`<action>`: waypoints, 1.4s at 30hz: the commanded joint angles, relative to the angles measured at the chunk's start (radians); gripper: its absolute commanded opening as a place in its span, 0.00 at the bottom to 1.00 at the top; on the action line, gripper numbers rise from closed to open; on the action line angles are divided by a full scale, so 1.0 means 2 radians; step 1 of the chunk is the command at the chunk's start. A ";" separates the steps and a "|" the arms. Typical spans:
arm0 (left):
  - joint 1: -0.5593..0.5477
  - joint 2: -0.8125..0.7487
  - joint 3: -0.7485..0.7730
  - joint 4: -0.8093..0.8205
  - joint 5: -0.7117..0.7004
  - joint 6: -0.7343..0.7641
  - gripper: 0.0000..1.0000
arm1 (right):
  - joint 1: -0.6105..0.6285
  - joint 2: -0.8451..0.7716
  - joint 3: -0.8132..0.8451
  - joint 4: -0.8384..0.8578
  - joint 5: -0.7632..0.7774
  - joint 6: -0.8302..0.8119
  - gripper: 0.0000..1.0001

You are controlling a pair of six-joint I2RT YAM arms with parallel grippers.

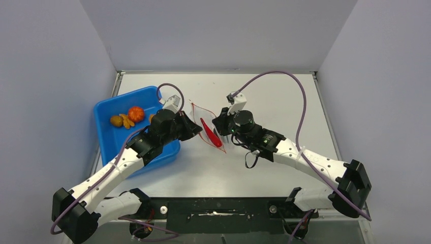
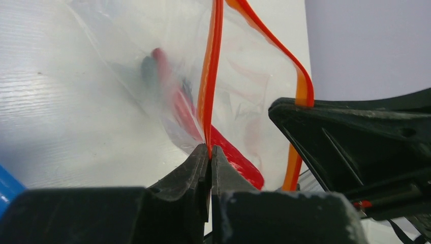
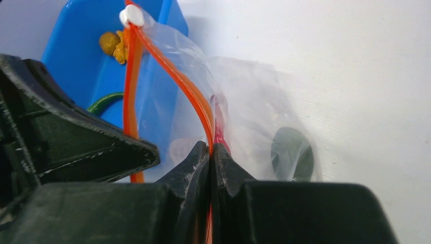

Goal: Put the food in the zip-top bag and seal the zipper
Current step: Place the fake vegetable in the zipper food storage bag.

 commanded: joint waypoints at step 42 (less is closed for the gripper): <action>0.032 -0.022 0.082 -0.089 -0.108 0.149 0.70 | -0.047 -0.112 -0.004 -0.077 0.075 -0.009 0.00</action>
